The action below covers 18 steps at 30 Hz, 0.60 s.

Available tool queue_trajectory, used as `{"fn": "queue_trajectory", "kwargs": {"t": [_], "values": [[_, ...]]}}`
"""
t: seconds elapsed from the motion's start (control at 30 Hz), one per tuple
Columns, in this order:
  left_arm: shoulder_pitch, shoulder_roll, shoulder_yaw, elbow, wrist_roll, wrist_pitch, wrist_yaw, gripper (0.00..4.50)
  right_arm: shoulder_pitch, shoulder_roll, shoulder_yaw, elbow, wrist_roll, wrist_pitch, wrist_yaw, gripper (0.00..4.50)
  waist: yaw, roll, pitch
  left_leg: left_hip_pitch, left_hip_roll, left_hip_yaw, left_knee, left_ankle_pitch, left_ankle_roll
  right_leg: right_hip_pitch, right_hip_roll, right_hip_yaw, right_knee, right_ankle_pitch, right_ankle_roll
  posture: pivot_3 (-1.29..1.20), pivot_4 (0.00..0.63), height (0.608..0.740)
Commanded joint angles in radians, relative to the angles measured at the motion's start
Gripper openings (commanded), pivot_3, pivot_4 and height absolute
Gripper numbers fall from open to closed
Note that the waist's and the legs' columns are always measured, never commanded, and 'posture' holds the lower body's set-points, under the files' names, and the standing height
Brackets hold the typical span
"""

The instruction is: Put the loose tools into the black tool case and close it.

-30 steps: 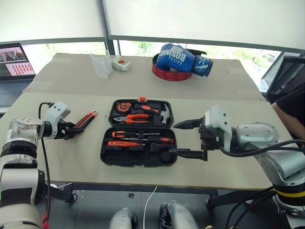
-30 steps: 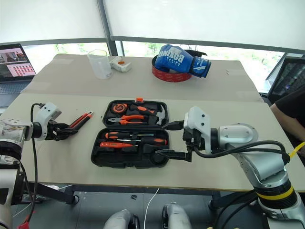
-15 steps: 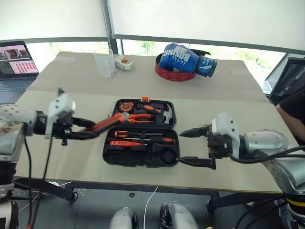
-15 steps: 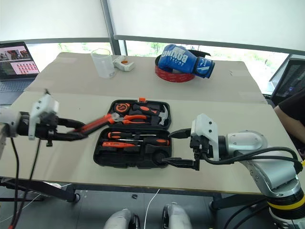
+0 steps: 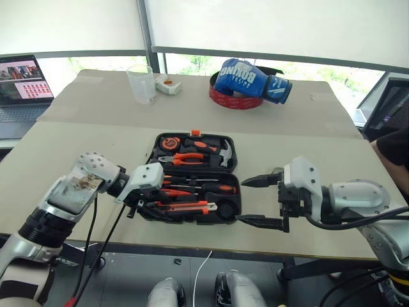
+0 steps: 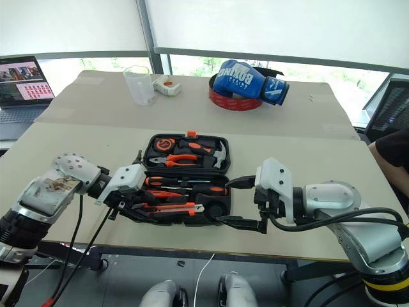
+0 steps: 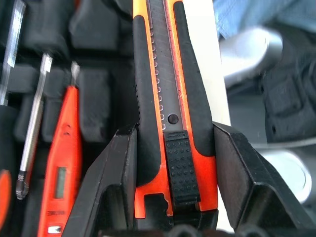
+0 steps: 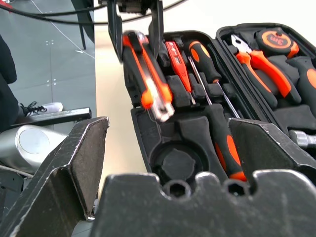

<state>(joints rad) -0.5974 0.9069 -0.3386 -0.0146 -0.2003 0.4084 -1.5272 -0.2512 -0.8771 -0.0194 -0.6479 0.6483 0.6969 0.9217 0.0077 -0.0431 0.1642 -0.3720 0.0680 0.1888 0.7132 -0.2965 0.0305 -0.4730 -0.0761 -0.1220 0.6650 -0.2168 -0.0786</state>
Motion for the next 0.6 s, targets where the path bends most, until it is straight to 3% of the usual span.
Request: {"fn": "queue_trajectory", "kwargs": {"t": [0.03, 0.23, 0.27, 0.47, 0.5, 0.6], "values": [[-0.031, 0.013, 0.001, 0.051, 0.034, -0.057, -0.026, 1.74, 0.015, -0.007, -0.049, -0.046, 0.017, 0.004, -0.026, 4.5, 0.001, 0.0, 0.0, 0.0, 0.0, 0.0, 0.0, 0.0, 0.0, 0.0, 0.0, 0.0, 0.0, 0.0, 0.0, 0.0, 0.15, 0.714], [-0.042, -0.007, -0.002, 0.098, 0.046, -0.097, -0.054, 1.74, 0.04, -0.001, -0.051, -0.052, 0.006, -0.008, -0.043, 4.5, -0.003, 0.0, 0.0, 0.0, 0.0, 0.0, 0.0, 0.0, 0.0, 0.0, 0.0, 0.0, 0.0, 0.0, 0.0, 0.0, 0.15, 0.714], [-0.047, -0.019, -0.002, 0.104, 0.043, -0.1, -0.054, 2.24, 0.038, 0.001, -0.048, -0.05, 0.006, -0.009, -0.047, 4.5, -0.003, 0.0, 0.0, 0.0, 0.0, 0.0, 0.0, 0.0, 0.0, 0.0, 0.0, 0.0, 0.0, 0.0, 0.0, 0.0, 0.15, 0.714], [-0.075, -0.063, 0.005, 0.119, 0.035, -0.091, -0.058, 4.26, 0.029, 0.003, -0.039, -0.042, 0.002, -0.013, -0.053, 4.5, -0.001, 0.0, 0.0, 0.0, 0.0, 0.0, 0.0, 0.0, 0.001, 0.0, 0.0, 0.0, 0.0, 0.0, 0.0, 0.0, 0.15, 0.714], [-0.084, -0.065, 0.012, 0.123, 0.034, -0.089, -0.056, 4.45, 0.03, 0.003, -0.039, -0.04, 0.001, -0.015, -0.052, 4.5, -0.001, 0.0, 0.0, 0.0, 0.0, 0.0, 0.0, 0.0, 0.001, 0.0, 0.0, 0.0, 0.0, 0.0, 0.0, 0.0, 0.15, 0.714], [-0.107, -0.059, 0.063, 0.127, 0.013, -0.076, -0.045, 4.45, 0.036, 0.003, -0.037, -0.038, -0.002, -0.019, -0.051, 4.5, 0.002, 0.0, 0.0, -0.001, 0.0, -0.001, 0.001, 0.0, 0.001, 0.0, 0.0, -0.001, 0.0, 0.0, 0.0, 0.0, 0.15, 0.714]]}}
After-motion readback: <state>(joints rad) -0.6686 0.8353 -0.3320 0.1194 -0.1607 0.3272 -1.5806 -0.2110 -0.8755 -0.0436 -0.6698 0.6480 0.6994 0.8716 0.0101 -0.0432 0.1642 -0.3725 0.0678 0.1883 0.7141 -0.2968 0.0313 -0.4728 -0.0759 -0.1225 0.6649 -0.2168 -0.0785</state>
